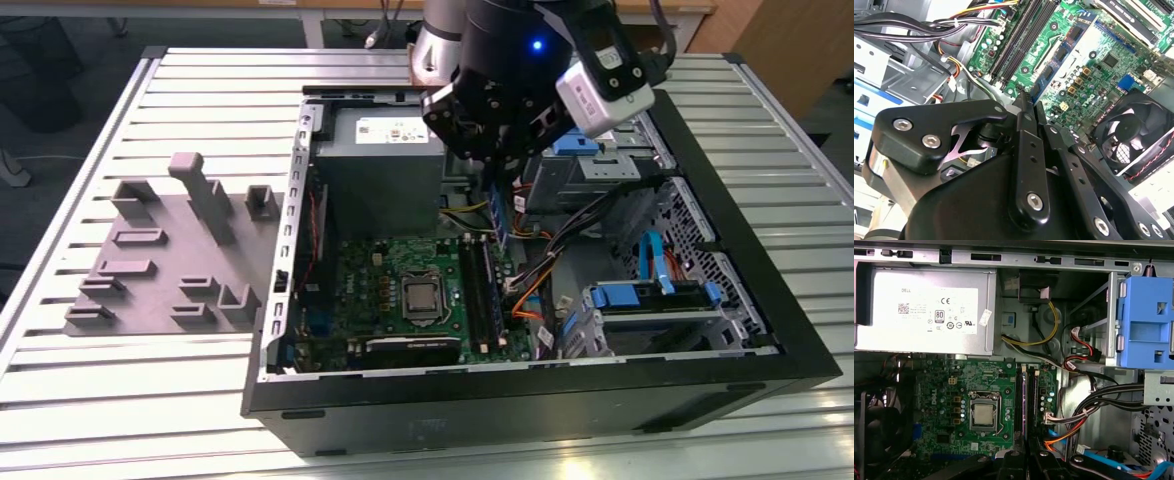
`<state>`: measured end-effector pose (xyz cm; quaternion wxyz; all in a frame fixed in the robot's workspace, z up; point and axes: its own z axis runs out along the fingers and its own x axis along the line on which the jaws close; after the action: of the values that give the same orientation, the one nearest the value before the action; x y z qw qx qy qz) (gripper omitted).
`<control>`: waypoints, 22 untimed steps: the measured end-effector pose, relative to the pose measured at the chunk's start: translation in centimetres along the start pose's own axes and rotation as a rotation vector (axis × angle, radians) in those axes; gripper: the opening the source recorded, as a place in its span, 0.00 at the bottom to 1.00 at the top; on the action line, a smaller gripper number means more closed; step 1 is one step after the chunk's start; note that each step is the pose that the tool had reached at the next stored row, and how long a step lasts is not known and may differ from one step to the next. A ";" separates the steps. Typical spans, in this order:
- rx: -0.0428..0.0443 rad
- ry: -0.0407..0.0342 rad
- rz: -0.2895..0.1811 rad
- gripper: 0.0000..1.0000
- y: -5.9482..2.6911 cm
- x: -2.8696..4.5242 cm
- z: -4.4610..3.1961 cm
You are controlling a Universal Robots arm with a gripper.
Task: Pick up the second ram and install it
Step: 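Insert the second ram into the second slot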
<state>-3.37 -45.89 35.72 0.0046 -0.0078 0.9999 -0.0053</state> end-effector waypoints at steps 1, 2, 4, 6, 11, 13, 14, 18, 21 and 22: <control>0.0000 0.0000 0.000 0.14 0.00 0.00 0.02; 0.0000 0.0000 0.000 0.14 0.00 0.00 0.03; 0.0000 0.0000 0.000 0.14 0.00 0.00 0.06; -0.0001 0.0000 0.000 0.14 0.00 0.00 0.08; -0.0001 -0.0001 0.000 0.14 0.00 0.00 0.14; -0.0001 0.0000 0.000 0.14 0.00 0.00 0.18; -0.0001 0.0000 0.000 0.14 0.00 0.00 0.21; -0.0001 0.0000 0.000 0.14 0.01 0.00 0.32; 0.0000 0.0000 0.000 0.14 0.00 0.00 0.40; -0.0001 0.0000 0.000 0.14 0.01 0.00 0.43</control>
<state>-3.37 -45.89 35.29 0.0046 -0.0078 0.9999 -0.0053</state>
